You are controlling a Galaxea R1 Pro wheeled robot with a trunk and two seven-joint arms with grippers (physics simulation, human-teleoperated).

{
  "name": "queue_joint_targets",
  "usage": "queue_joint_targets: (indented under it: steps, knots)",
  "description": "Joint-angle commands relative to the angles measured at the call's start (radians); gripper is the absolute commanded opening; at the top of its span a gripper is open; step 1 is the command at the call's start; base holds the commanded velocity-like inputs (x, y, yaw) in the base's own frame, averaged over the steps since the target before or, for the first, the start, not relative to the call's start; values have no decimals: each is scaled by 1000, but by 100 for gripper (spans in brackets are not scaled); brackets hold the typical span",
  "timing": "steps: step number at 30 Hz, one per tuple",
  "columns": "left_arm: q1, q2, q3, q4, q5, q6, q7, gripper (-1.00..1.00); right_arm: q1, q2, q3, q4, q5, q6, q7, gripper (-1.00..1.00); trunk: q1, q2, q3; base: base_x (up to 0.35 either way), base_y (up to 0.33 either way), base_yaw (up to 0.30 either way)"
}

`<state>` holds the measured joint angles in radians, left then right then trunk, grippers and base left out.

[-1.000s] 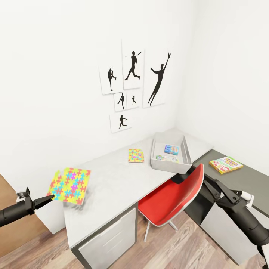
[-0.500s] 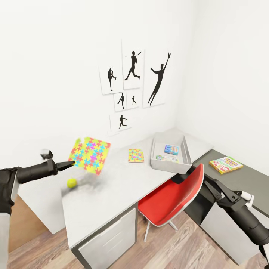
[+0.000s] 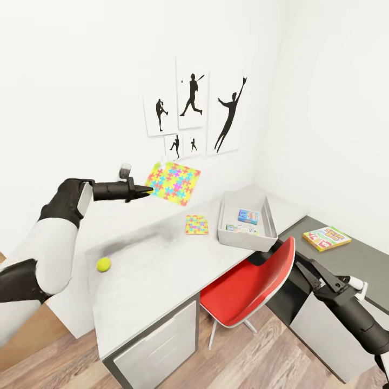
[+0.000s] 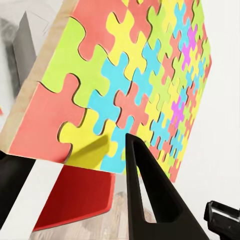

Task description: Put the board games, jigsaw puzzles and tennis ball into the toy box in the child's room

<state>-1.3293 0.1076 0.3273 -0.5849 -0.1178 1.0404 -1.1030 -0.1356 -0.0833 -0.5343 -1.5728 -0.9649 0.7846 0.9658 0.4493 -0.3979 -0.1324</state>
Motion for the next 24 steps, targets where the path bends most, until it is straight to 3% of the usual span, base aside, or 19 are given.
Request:
queue_joint_targets:
  steps: [1,5,6,11,16,24]
  knots:
    - [-26,-18,6,22,-13,5,21,-100,-1,0,-1,0,-3,5,1,100,1,-2,-2,0,0,0]
    - [-77,-70,10,72,-11,-1,98,-100,-1,-1,-2,0,-3,6,3,100,1,-2,-2,0,0,0]
    - [-87,-94,14,82,-11,-4,119,-100,-1,-2,-3,1,-3,7,5,100,1,-2,-2,0,0,-96]
    - [-96,-144,31,89,-11,-9,162,-100,-1,-3,-28,3,-4,13,9,100,1,-2,0,0,0,-198]
    - [-97,-167,46,89,-10,-9,213,-100,-1,-3,-48,3,-3,16,10,100,1,-2,2,0,-64,-262]
    - [-97,-173,72,89,-9,-12,238,-100,-1,5,-44,1,-1,10,1,100,1,-2,5,0,-130,-273]
